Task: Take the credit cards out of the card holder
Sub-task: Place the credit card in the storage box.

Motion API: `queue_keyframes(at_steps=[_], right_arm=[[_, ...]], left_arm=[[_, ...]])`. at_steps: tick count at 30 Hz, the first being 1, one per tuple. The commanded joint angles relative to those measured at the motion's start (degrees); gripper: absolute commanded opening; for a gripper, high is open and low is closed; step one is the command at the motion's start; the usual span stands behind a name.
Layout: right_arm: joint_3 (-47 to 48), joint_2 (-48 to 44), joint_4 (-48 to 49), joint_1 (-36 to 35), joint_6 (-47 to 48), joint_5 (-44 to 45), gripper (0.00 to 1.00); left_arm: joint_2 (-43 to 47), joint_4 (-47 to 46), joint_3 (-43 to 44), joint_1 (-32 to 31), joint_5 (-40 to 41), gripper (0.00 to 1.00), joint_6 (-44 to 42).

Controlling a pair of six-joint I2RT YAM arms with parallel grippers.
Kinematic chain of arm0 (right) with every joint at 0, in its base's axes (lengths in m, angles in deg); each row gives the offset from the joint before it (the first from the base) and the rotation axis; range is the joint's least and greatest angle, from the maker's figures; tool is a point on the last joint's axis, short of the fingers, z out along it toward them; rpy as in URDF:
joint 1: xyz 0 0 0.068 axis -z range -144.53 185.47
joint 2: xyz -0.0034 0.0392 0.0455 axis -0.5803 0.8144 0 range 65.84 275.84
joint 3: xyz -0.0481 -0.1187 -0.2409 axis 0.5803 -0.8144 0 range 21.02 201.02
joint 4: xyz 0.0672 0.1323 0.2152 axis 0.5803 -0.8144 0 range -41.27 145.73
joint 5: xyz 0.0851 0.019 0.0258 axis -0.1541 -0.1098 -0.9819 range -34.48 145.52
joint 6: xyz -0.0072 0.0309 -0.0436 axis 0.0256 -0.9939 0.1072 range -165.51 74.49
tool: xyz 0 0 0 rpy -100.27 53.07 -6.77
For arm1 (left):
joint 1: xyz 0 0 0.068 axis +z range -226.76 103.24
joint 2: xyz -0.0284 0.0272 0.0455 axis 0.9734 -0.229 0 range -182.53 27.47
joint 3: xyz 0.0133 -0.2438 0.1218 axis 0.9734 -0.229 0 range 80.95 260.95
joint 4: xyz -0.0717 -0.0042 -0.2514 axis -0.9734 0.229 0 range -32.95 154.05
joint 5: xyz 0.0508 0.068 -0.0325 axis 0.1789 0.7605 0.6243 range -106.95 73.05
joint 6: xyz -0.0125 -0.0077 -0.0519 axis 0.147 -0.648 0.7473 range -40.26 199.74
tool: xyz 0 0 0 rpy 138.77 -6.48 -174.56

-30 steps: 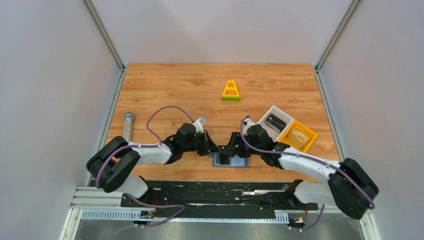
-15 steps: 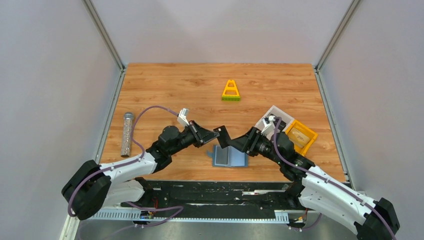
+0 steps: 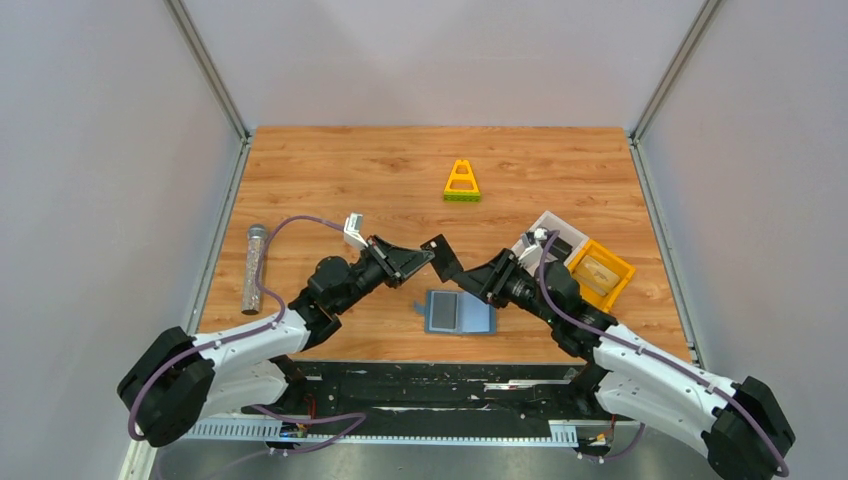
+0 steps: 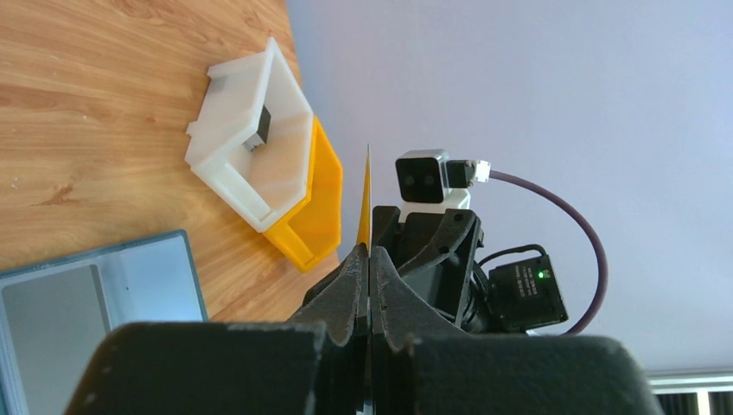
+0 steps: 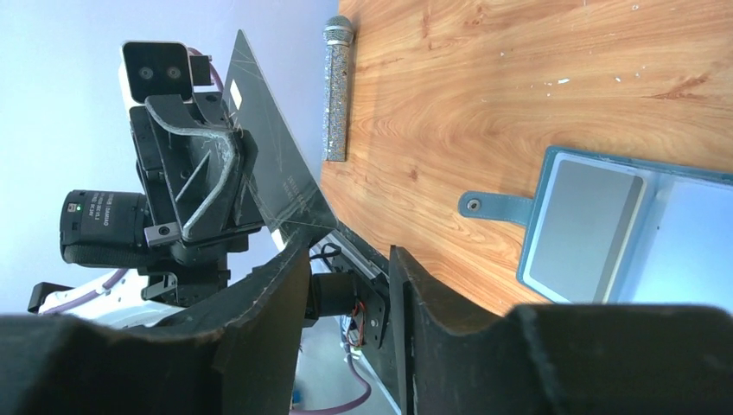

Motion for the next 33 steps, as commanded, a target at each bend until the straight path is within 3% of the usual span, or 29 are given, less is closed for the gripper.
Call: queue_keyframes(at_steps=[1,10,15,16,18,20,24,29,33], right_arm=[[3.0,1.5,6.1,0.1,-1.2,0.1,0.38],[5.3,3.5,7.4,0.1,0.2,0.1,0.36],[5.6,4.1,7.7,0.2,1.1,-0.1,0.12],[5.5,3.8,7.6,0.2,1.6,0.3,0.08],[5.6,2.8,6.9,0.4,3.3,1.6,0.02],[6.3,1.4,3.1,1.5,4.9,3.4,0.0],[7.1,-2.3,-3.6,9.2,9.0,-2.0,0.0],[14.8,-2.1,-21.3,21.6,21.8,-9.3,0.0],[21.0,-0.8,-32.0,29.9,30.0,-13.2,0.0]], left_arm=[[-1.4,-5.5,0.1,-0.8,1.6,0.0,1.4],[-2.1,-7.6,0.0,-1.1,1.5,0.0,2.0],[-2.0,-7.7,-0.1,-1.1,1.4,0.01,2.0],[-1.8,-7.6,-0.4,-1.1,1.5,0.04,2.0],[-1.5,-6.7,-0.6,-1.1,1.8,0.2,1.7],[-1.1,-5.0,-0.5,-1.1,1.8,0.47,0.7],[0.7,1.3,1.4,-1.1,0.7,0.78,-3.2],[3.7,12.2,4.3,-1.2,0.1,0.97,-8.8],[4.6,28.2,10.8,-1.1,-0.1,1.0,-17.5]])
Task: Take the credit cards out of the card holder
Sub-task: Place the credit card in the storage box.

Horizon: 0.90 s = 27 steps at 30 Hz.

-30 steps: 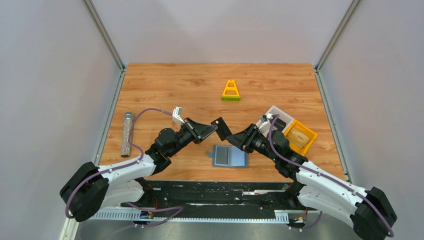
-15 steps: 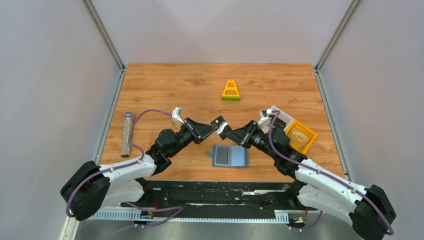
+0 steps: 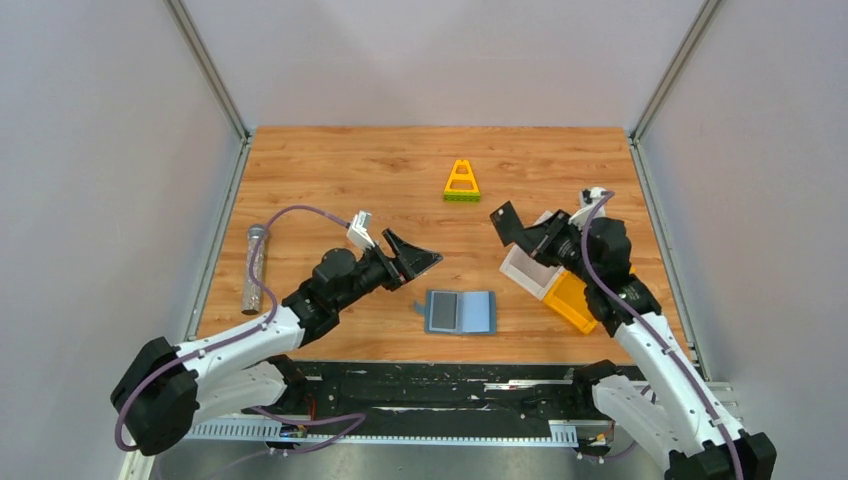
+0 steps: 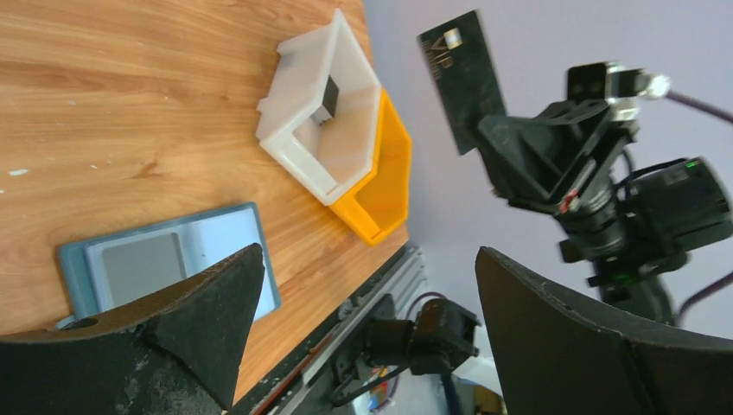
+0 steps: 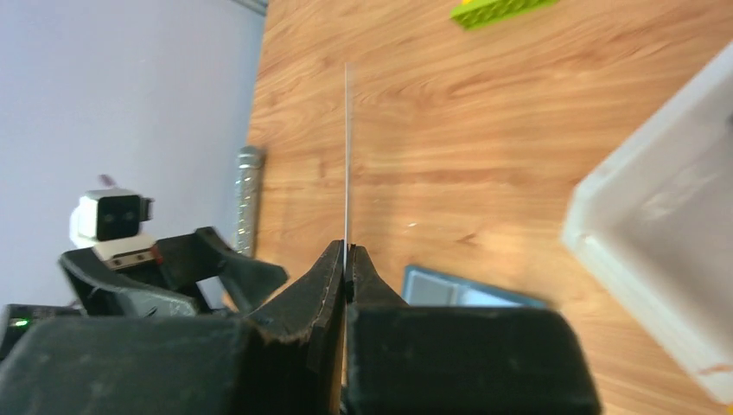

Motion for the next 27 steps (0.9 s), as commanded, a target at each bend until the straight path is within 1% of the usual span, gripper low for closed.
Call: queue_keyframes(at_steps=[1,4,5,7,10,12,18,27], right_arm=[[8.2,1.4,-15.9,7.9,14.2,-5.9,0.0],[12.0,5.1,-22.6,13.7,18.7,-6.6,0.0],[12.9,6.3,-24.0,15.5,19.7,-8.0,0.0],[14.3,9.3,-26.2,19.9,21.4,-11.7,0.0],[16.5,13.7,-29.3,25.5,24.1,-16.4,0.0],[18.3,16.6,-32.1,27.6,25.8,-16.8,0.0],[22.6,24.0,-36.4,29.4,29.0,-15.3,0.0],[25.6,33.0,-32.8,30.1,26.6,-16.1,0.0]], left_arm=[[1.9,21.1,8.9,-0.3,-0.2,1.0,-14.0],[3.3,30.8,14.2,-0.3,1.0,1.0,-20.5],[3.7,34.6,14.9,-0.3,2.1,1.0,-23.3],[5.2,39.2,16.8,-0.3,3.8,1.0,-27.1],[7.6,43.4,18.7,-0.2,6.3,1.0,-32.0],[8.9,45.5,19.1,-0.2,7.4,1.0,-33.8],[12.2,48.9,19.2,-0.3,9.2,1.0,-37.1],[15.6,50.9,18.0,-0.2,11.4,1.0,-38.7]])
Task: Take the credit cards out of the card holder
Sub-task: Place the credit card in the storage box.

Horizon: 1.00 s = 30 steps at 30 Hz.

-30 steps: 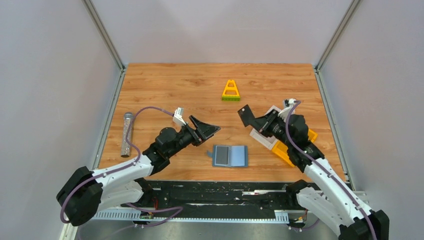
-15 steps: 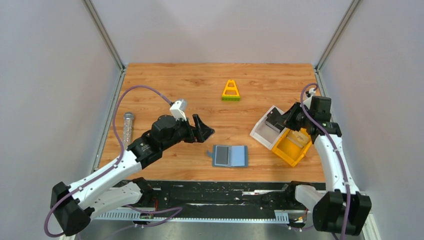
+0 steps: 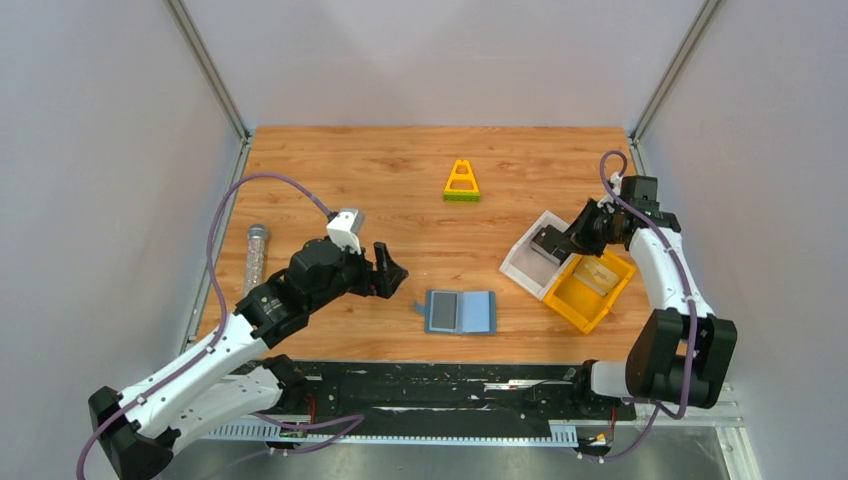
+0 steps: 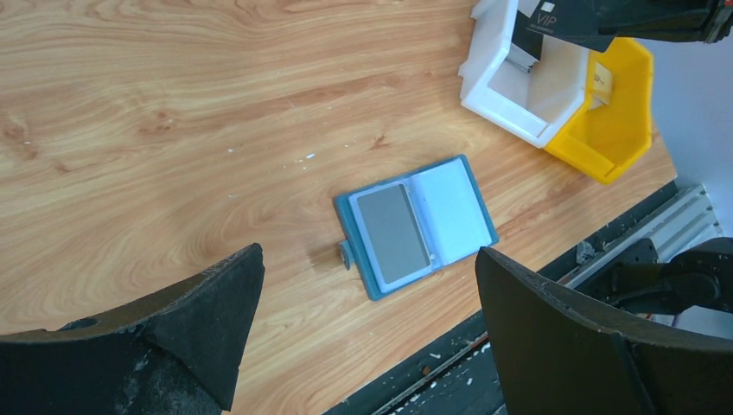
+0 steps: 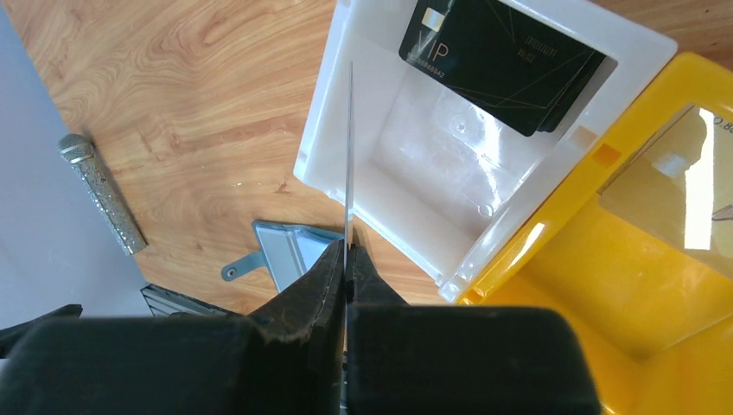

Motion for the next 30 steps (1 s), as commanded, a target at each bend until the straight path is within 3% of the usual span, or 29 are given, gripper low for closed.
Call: queue_keyframes(at_steps=[1,17,30], right_arm=[[3.0,3.7,2.4,0.4,-0.3,-0.9,0.0],[4.5,13.9,8.7,1.5,-1.9,1.0,0.0],[3.0,15.7,12.3,2.2,-3.5,5.8,0.06]], left_arm=[[2.0,1.2,0.7,-0.2,2.6,1.0,-1.9],[6.3,1.6,-1.3,-0.2,3.4,1.0,-0.3],[6.5,0.7,-2.7,-0.3,2.2,1.0,1.8]])
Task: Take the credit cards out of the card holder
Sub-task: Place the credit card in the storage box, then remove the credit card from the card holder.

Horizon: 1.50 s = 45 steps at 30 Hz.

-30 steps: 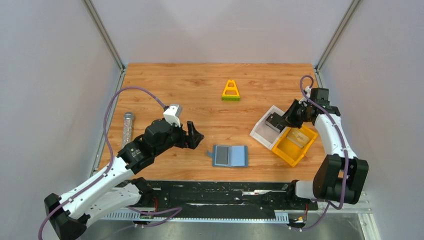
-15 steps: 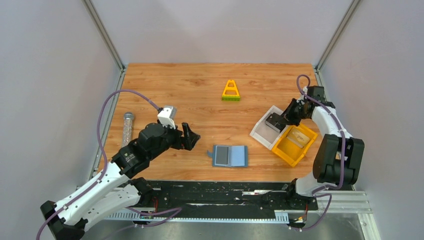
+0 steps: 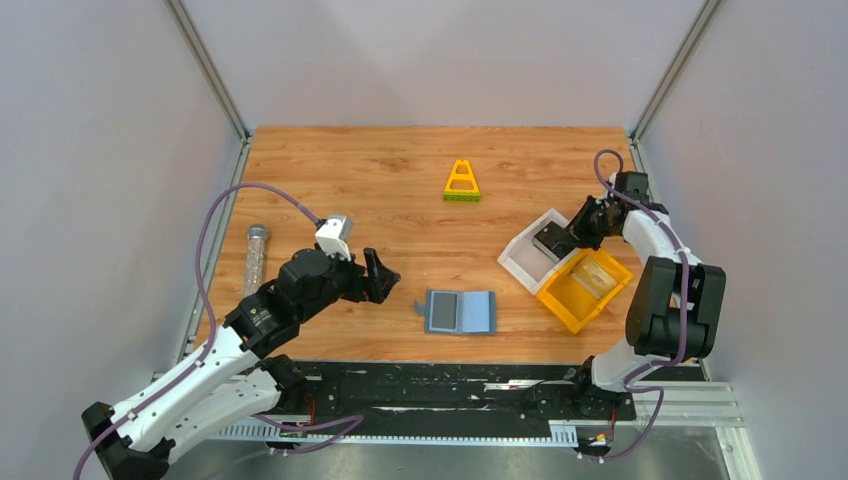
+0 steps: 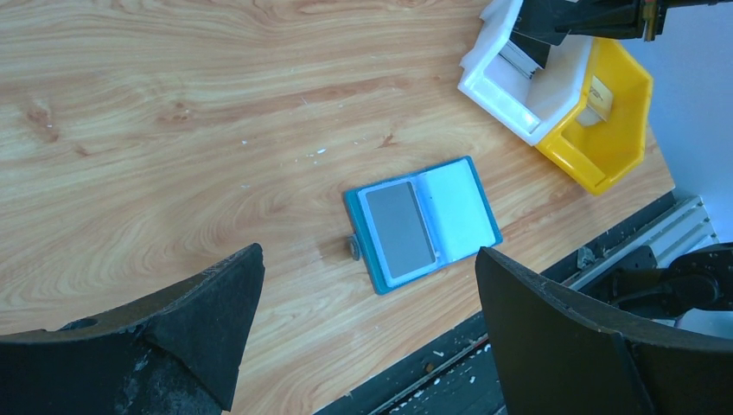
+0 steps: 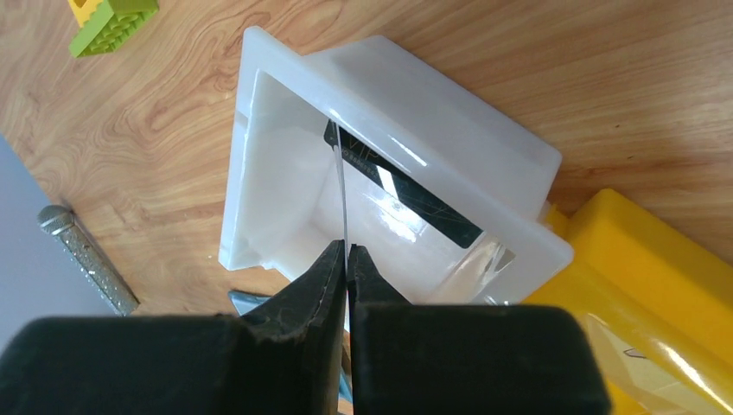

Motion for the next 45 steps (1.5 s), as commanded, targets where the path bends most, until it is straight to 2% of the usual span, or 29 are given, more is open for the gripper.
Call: queue_keyframes(at_steps=[1,16,25,31,34,39,45], right_arm=[[0.5,0.7,3.5,0.9,-1.2,3.0,0.07],[-1.2,-4.3,2.6,2.6,-3.8,5.4,0.2],[0.8,-8.7,-1.5,3.7,-3.8,7.7,0.22],[1.3,-12.9,-2.4,3.5,-4.7,4.8,0.23],[0.3,-15.4,-2.7,2.0,-4.9,4.3,0.23],[-2.7,-21.1,-2.8,-2.5,-5.7,4.6,0.25],[-7.5,-26.5,-2.8,-12.1,-7.5,6.6,0.27]], left_arm=[[0.6,-1.2,-0.2,-0.2,0.1,1.0,1.2],[1.0,-0.2,-1.5,-0.2,1.6,1.0,3.9],[-0.4,-0.3,-2.6,-0.2,1.6,1.0,4.8],[-4.6,-0.5,-2.6,-0.2,-0.8,1.0,3.3],[-9.9,-0.3,-1.5,-0.2,-3.2,0.99,2.3],[-17.1,-5.3,-2.0,-0.2,-11.2,0.89,2.6],[-24.0,-10.7,-3.2,-0.3,-13.0,0.83,2.9]])
